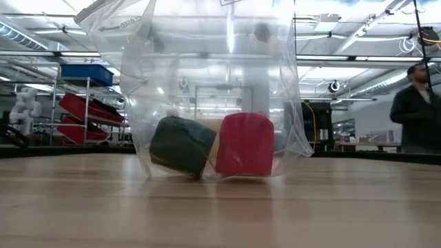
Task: Roll bandage
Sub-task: Close the transparent zip bag
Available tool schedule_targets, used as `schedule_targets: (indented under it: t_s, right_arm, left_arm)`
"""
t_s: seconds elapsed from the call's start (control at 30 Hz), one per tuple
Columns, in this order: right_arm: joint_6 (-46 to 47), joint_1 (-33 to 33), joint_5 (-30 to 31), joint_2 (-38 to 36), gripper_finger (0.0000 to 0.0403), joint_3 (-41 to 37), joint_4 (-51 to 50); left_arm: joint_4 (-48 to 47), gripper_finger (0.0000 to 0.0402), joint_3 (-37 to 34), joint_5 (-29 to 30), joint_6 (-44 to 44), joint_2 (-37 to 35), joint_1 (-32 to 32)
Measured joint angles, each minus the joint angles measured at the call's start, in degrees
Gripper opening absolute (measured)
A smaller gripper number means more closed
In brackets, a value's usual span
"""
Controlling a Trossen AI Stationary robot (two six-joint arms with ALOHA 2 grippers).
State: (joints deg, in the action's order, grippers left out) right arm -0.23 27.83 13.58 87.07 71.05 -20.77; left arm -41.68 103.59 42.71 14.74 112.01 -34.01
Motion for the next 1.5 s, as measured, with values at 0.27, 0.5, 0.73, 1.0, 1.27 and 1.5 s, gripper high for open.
schedule_targets:
  t_s: [0.27,0.5,0.73,1.0,1.27,1.5]
  right_arm:
    - [0.0,0.0,0.4,-0.1,0.0001,0.0,-0.6]
    - [0.6,0.0,-0.1,-0.1,0.0001,0.0,-0.6]
    - [-0.3,1.8,0.1,0.2,0.0072,0.0,0.9]
    - [-0.3,0.9,0.8,1.9,0.0177,0.0,5.2]
    - [-0.3,-1.2,-0.8,3.3,0.0139,0.0,5.6]
    - [0.0,-1.6,-3.6,3.3,0.0039,0.0,5.4]
  left_arm:
    - [-1.8,0.0036,0.0,-0.9,1.3,0.0,-0.7]
    - [-2.8,0.0036,0.0,-0.8,2.6,0.0,-0.6]
    - [-2.8,0.0036,0.0,-0.7,2.6,0.0,-0.6]
    - [-2.4,0.0036,0.0,-0.5,2.6,0.0,-0.6]
    - [-2.4,0.0036,0.0,-0.3,2.7,0.0,-0.6]
    - [-2.5,0.0036,-0.1,-0.3,2.8,0.0,-0.6]
